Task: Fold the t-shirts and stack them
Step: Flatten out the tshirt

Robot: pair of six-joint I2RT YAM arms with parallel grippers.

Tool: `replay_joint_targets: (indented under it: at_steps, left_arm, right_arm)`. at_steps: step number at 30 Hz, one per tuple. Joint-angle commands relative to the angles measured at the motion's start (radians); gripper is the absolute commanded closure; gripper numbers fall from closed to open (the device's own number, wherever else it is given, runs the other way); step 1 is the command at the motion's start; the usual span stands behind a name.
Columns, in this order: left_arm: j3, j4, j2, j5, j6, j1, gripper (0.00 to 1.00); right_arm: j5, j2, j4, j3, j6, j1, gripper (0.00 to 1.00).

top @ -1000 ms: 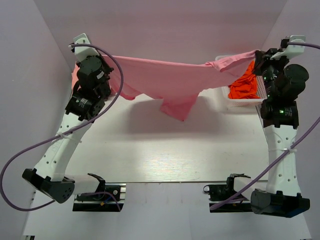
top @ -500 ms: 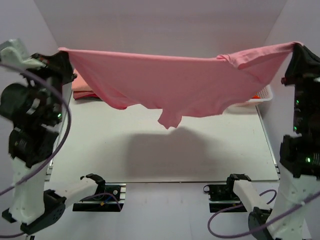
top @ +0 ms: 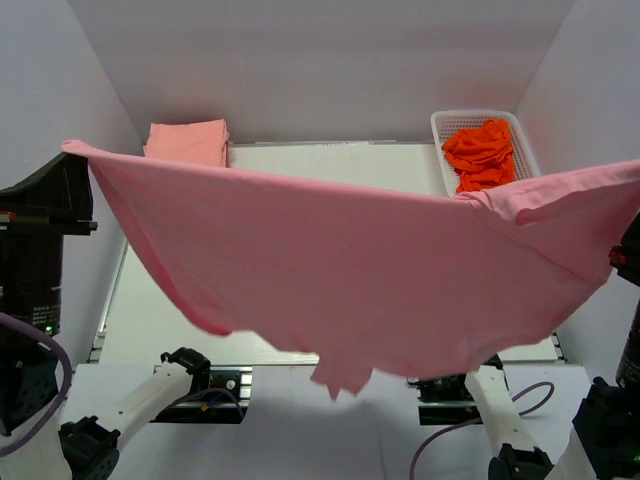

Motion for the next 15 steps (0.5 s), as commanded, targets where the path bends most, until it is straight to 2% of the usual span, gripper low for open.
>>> replay_joint_targets:
  at_steps: [1, 5, 6, 9, 10, 15]
  left_arm:
    - [-0.039, -0.030, 0.016, -0.011, -0.033, 0.007, 1.00]
    - [-0.191, -0.012, -0.009, -0.068, -0.088, 0.007, 1.00]
    - [-0.214, -0.012, -0.009, -0.109, -0.101, 0.007, 1.00]
    - [-0.317, -0.023, 0.017, -0.183, -0.140, 0.007, 1.00]
    - [-0.385, -0.023, 0.017, -0.198, -0.154, 0.007, 1.00]
    - [-0.567, -0.014, 0.158, -0.280, -0.259, 0.007, 1.00]
  right_arm:
    - [0.045, 0.035, -0.046, -0.036, 0.029, -0.001, 1.00]
    - [0.028, 0.041, -0.017, -0.153, 0.056, -0.001, 1.00]
    - [0.005, 0.041, 0.021, -0.250, 0.061, -0.001, 1.00]
    - [-0.055, 0.040, 0.064, -0.387, 0.098, 0.001, 1.00]
    - [-0.099, 0.041, 0.102, -0.492, 0.107, -0.001, 1.00]
    - [-0.176, 0.136, 0.231, -0.742, 0.202, -0.001, 1.00]
